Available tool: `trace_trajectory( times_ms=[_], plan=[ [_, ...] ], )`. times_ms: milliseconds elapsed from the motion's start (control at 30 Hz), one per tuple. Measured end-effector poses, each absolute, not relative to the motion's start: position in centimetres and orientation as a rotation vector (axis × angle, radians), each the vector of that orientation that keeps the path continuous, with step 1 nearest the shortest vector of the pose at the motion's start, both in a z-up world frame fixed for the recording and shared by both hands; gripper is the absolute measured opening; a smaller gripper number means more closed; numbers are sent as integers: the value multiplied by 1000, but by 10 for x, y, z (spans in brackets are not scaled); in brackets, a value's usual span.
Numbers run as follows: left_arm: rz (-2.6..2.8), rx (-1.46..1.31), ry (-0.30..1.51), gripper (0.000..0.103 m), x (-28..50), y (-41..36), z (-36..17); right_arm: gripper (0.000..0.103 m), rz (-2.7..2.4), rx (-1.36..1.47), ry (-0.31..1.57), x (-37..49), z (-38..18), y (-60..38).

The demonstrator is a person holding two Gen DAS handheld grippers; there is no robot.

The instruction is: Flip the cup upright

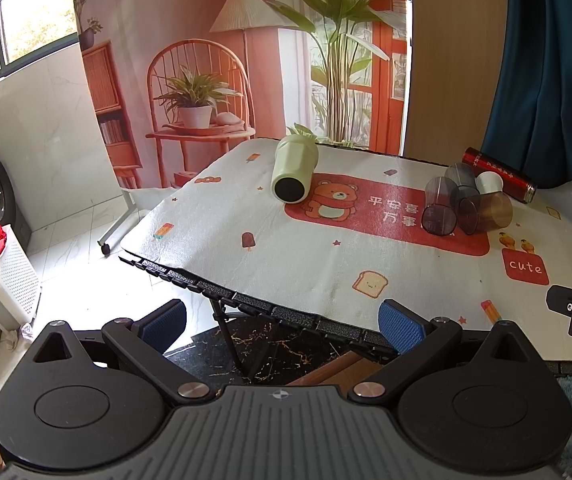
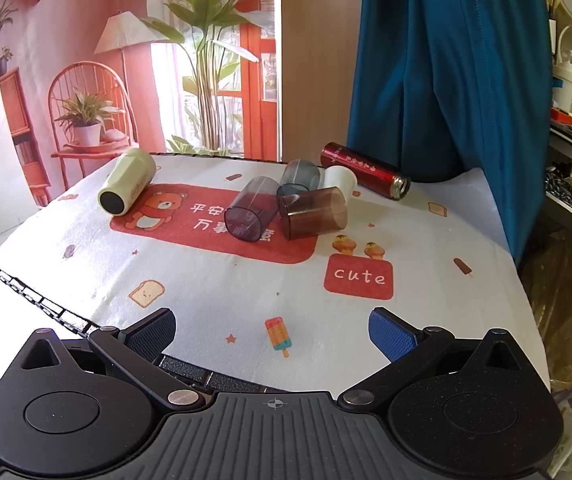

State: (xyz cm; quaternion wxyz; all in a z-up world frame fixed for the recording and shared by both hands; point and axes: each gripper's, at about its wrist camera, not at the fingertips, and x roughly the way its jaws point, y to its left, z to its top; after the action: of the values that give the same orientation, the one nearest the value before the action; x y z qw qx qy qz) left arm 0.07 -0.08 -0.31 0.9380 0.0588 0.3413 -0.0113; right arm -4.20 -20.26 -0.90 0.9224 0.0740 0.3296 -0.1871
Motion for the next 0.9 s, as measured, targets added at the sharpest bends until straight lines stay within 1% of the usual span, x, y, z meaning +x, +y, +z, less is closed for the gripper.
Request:
trace_trajectory(
  times_ms=[900],
  plan=[
    [-25,123,692,103,0,0,-4,103,-386,152,680,-42,-10,-203]
  ],
)
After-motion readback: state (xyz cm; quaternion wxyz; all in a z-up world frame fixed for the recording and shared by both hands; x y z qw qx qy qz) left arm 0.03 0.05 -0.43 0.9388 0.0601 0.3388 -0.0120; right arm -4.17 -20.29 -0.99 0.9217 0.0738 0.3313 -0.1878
